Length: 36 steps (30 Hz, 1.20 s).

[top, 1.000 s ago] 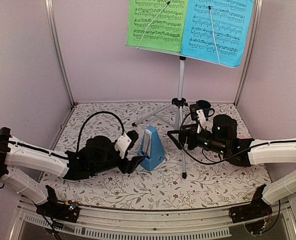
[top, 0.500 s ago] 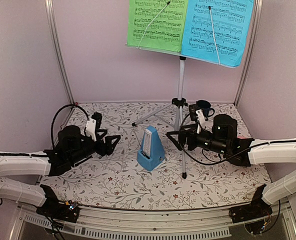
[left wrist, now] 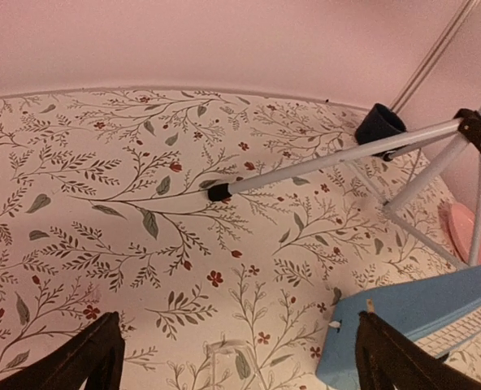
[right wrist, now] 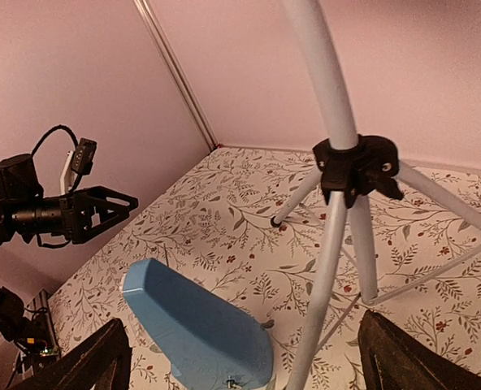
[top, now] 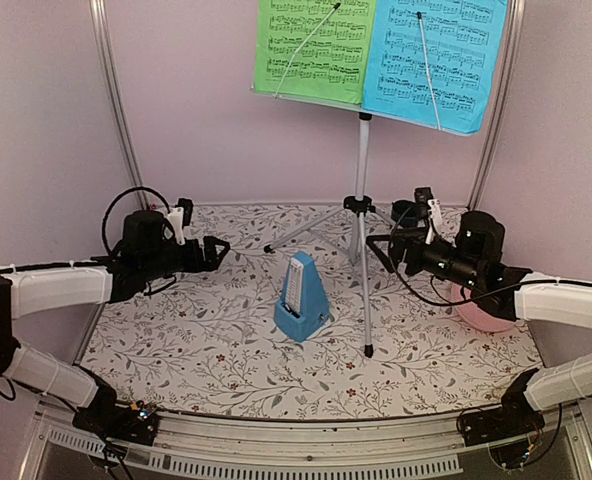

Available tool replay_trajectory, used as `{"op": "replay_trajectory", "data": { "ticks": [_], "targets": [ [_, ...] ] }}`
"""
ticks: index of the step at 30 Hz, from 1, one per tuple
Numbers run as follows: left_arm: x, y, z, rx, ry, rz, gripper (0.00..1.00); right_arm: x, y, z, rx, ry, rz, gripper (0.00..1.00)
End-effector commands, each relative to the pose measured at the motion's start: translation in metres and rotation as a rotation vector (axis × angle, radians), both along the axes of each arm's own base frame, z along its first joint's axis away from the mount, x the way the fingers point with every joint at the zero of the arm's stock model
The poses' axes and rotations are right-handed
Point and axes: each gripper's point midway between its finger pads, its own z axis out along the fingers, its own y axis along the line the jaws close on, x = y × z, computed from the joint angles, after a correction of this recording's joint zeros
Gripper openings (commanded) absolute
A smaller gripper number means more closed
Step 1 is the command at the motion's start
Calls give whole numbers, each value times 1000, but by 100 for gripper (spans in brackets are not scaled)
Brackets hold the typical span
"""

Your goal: Set up the instrument practice props

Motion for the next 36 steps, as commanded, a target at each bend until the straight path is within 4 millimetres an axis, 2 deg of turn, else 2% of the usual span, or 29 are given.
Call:
{"op": "replay_trajectory", "data": {
  "ticks": [1, 4, 7, 11, 15, 19, 26, 36],
  "targets": [
    [20, 21, -10, -45, 132, 43, 99, 17, -40, -1, 20, 35, -60, 99],
    [29, 39, -19, -87, 178, 88, 100, 33, -73, -14, 48, 104, -112, 99],
    [33, 59, -31, -131, 207, 150, 99, 46, -109, -39, 81, 199, -206, 99],
    [24, 66, -55, -147, 262, 182, 99, 57, -134, -79, 53, 328, -321, 99],
    [12, 68, -78, -148, 306, 192, 99, 54, -138, -114, 13, 411, -349, 99],
    [6, 72, -85, -142, 307, 207, 99, 47, -142, -128, 4, 422, -366, 99],
    [3, 74, -85, -134, 288, 211, 99, 36, -144, -133, 23, 406, -363, 99],
    [1, 73, -81, -131, 274, 209, 99, 33, -142, -130, 29, 390, -350, 99]
  ]
}}
